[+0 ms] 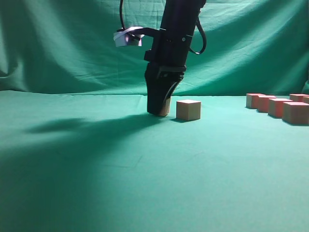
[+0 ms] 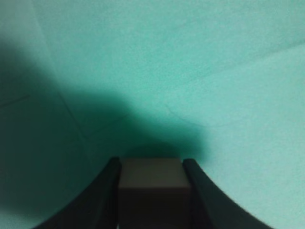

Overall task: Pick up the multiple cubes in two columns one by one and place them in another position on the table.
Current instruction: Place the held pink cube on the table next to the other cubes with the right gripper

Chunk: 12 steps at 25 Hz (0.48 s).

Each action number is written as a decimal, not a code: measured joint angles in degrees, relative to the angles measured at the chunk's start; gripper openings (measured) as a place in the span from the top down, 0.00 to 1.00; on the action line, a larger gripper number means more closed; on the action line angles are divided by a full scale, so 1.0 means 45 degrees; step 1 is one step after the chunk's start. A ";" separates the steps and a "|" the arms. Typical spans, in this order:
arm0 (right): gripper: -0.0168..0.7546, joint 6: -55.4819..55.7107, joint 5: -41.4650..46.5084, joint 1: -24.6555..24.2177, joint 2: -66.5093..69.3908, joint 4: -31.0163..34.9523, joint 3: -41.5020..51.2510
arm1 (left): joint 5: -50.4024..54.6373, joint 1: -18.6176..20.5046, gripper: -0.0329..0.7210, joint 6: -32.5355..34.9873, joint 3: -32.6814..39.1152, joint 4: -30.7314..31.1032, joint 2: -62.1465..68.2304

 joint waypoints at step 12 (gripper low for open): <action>0.63 -0.1294 0.0226 0.0000 0.0000 0.0000 0.0000 | 0.0000 0.0000 0.96 0.0000 0.0000 0.0000 0.0000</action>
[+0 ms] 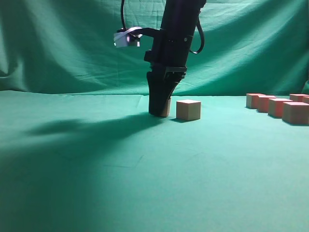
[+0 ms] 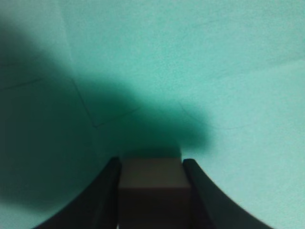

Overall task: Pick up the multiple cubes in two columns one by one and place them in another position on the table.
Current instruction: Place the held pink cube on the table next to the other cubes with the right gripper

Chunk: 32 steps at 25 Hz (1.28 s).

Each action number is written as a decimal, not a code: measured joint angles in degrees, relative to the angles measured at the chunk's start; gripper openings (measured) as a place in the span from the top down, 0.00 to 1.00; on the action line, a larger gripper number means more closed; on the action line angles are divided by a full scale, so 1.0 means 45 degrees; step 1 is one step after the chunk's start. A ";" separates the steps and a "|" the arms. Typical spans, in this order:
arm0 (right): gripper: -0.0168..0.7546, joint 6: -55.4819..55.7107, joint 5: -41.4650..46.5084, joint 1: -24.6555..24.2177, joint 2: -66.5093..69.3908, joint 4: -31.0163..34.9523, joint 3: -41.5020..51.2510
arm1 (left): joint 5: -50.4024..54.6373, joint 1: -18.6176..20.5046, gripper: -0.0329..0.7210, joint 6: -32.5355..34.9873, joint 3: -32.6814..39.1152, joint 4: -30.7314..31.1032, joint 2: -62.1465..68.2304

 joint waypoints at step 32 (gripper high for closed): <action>0.63 -0.0111 0.0047 -0.0110 0.0000 0.0162 0.0023 | 0.0000 0.0000 0.96 0.0000 0.0000 0.0000 0.0000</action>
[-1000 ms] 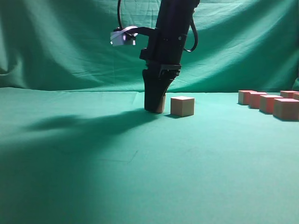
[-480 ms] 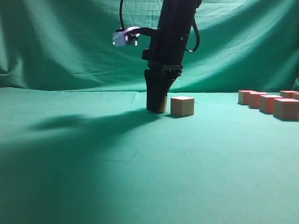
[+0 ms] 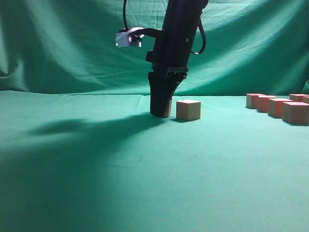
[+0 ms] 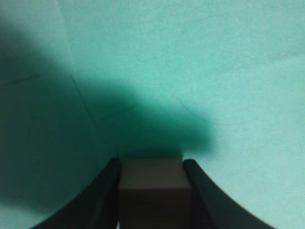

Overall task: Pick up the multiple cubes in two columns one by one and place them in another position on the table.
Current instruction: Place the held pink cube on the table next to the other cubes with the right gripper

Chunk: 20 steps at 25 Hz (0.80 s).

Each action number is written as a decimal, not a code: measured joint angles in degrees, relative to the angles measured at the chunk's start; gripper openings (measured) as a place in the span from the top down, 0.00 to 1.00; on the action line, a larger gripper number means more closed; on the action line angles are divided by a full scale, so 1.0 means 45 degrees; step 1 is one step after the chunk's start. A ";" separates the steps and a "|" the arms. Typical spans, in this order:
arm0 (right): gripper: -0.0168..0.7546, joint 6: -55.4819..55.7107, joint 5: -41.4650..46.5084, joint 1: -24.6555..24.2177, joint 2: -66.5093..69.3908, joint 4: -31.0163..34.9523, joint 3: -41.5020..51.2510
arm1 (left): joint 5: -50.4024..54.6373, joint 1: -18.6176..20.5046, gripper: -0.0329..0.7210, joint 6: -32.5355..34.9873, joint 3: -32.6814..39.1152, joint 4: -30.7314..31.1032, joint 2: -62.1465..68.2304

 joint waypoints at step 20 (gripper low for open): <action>0.63 -0.0565 0.0000 0.0000 0.0000 0.0204 0.0000 | 0.0000 0.0000 0.96 0.0000 0.0000 0.0000 0.0000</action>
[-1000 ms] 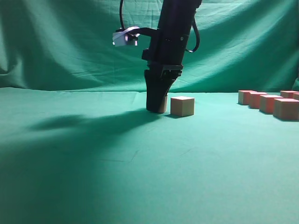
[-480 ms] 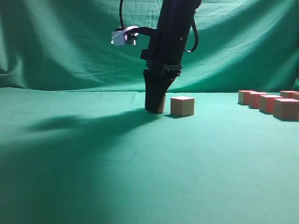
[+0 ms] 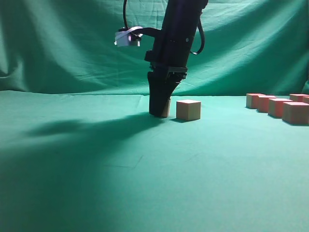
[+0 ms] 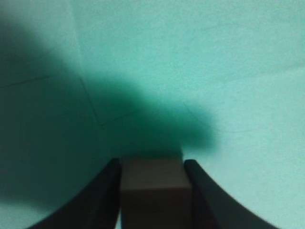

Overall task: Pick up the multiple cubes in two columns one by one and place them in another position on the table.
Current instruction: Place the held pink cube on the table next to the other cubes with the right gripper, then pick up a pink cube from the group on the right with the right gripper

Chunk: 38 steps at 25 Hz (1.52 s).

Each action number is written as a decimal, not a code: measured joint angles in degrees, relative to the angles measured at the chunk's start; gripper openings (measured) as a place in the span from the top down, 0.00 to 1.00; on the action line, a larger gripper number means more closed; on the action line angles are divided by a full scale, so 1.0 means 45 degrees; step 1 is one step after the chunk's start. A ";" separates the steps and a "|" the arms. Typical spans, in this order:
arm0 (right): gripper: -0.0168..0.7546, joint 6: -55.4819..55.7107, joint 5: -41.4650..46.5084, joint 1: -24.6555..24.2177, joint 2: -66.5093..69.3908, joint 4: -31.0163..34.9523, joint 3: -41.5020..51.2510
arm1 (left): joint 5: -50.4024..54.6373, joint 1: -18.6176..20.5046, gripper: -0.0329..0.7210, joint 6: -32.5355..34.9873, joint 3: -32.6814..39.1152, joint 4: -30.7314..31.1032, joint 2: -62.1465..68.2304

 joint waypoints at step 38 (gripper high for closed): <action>0.23 1.2497 0.2329 0.0000 -0.8397 -0.4397 -0.0189 | 0.0000 0.0000 0.96 0.0000 0.0000 0.0000 0.0000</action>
